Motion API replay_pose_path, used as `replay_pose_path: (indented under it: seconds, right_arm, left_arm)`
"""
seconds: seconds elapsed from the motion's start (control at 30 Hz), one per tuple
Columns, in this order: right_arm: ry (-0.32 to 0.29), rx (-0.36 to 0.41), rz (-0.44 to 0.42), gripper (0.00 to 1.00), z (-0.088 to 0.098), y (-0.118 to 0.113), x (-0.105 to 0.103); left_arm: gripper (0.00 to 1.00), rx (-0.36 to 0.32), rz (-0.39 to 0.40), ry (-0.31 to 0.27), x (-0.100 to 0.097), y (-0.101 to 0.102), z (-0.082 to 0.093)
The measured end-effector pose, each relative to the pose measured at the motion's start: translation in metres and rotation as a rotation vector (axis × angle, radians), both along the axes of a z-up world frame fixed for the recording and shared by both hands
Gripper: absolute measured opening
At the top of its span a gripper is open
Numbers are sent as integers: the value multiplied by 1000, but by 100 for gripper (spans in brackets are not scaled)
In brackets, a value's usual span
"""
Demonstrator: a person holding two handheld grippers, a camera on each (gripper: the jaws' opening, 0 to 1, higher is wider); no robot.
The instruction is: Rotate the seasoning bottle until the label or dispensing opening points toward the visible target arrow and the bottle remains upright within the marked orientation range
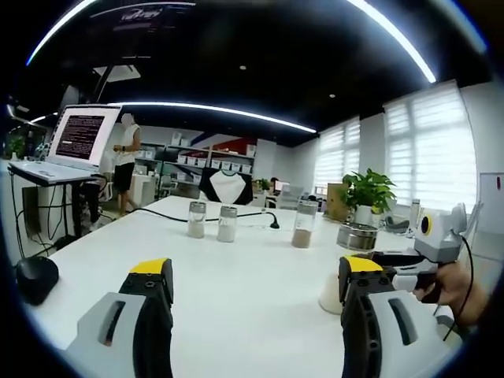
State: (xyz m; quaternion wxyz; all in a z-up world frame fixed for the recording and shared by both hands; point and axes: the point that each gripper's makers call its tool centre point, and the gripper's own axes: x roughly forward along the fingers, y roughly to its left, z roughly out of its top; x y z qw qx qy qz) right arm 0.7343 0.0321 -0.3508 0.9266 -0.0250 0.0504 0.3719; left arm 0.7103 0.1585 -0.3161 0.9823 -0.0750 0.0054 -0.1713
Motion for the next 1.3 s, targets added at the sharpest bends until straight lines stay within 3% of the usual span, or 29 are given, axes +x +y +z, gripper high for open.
replay_pose_path:
  seconds: [1.3]
  right_arm:
    - [-12,-5,-211,37,-2,-1,3]
  left_arm:
    - [91,-1,-5,6,-1,-2,-2]
